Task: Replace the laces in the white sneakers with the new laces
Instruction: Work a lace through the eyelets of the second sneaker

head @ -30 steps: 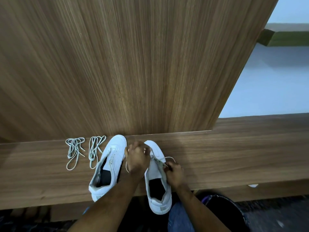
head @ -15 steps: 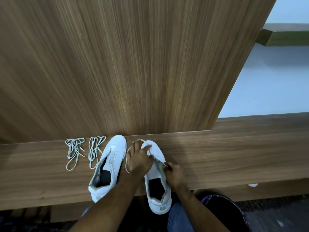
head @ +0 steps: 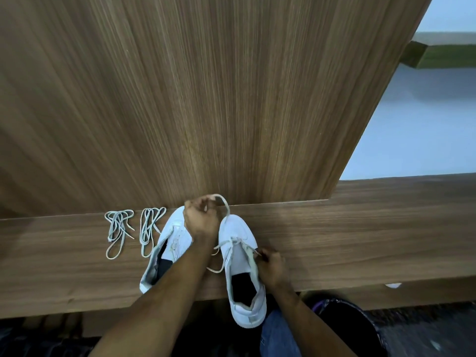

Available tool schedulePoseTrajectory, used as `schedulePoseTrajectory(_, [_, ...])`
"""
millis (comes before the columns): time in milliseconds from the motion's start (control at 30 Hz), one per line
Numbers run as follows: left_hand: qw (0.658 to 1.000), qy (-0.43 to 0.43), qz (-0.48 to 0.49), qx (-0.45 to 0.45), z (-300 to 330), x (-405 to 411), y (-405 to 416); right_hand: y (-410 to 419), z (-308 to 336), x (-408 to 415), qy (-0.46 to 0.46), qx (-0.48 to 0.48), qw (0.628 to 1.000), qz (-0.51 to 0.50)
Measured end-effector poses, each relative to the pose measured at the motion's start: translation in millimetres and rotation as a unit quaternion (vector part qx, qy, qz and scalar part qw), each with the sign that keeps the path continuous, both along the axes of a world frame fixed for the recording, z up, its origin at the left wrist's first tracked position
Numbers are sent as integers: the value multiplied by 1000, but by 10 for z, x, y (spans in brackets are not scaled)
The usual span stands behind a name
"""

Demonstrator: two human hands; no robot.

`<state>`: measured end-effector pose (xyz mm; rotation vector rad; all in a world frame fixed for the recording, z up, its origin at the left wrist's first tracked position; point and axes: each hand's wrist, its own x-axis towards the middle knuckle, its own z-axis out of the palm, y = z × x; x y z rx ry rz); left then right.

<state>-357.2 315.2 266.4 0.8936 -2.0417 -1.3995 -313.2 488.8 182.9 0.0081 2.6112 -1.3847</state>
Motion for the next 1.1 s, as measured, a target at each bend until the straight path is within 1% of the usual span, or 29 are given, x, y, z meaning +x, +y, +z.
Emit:
schedulePoseTrajectory(33, [1000, 19, 10, 14, 79, -29, -29, -5, -11, -1, 1, 1, 1000, 0])
schedulePoseTrajectory(67, [1000, 15, 9, 11, 126, -53, -57, -3, -20, -1, 0, 5, 1000, -1])
schedulePoseTrajectory(133, [999, -32, -24, -20, 104, -63, -124, 0, -23, -8, -6, 17, 1000, 0])
schedulePoseTrajectory(233, [987, -104, -100, -69, -96, 81, -119, -9, 10, -2, -17, 18, 1000, 0])
schedulePoseTrajectory(333, [961, -178, -197, -75, -295, 353, 50, -12, 15, -5, -31, 22, 999, -3])
schedulePoseTrajectory(400, [942, -220, -235, -91, -405, 482, 132, -11, 3, -8, -35, 14, 999, 2])
schedulePoseTrajectory(467, [931, -251, -245, -103, -450, 558, 162, -14, 3, -7, -36, 10, 999, 5])
schedulePoseTrajectory(533, [924, -279, -246, -87, -437, 608, 157, -12, -1, -13, -31, 14, 999, 8])
schedulePoseTrajectory(667, [933, -273, -224, -65, -470, 666, 106, -12, 11, -32, -23, 33, 999, 16])
schedulePoseTrajectory(733, [935, -277, -212, -65, -504, 708, 119, -36, 79, -30, -15, 72, 997, 35])
schedulePoseTrajectory(767, [935, -280, -206, -71, -515, 737, 135, -55, 131, -35, -3, 113, 992, 54])
schedulePoseTrajectory(833, [934, -285, -195, -91, -510, 782, 185, -106, 237, -54, 34, 215, 970, 104])
schedulePoseTrajectory(900, [929, -301, -181, -113, -480, 803, 227, -180, 314, -89, 67, 278, 945, 161])
schedulePoseTrajectory(967, [925, -312, -181, -118, -473, 803, 228, -267, 343, -139, 95, 293, 928, 209])
schedulePoseTrajectory(1100, [905, -343, -207, -143, -425, 821, 211, -398, 324, -236, 75, 314, 910, 258])
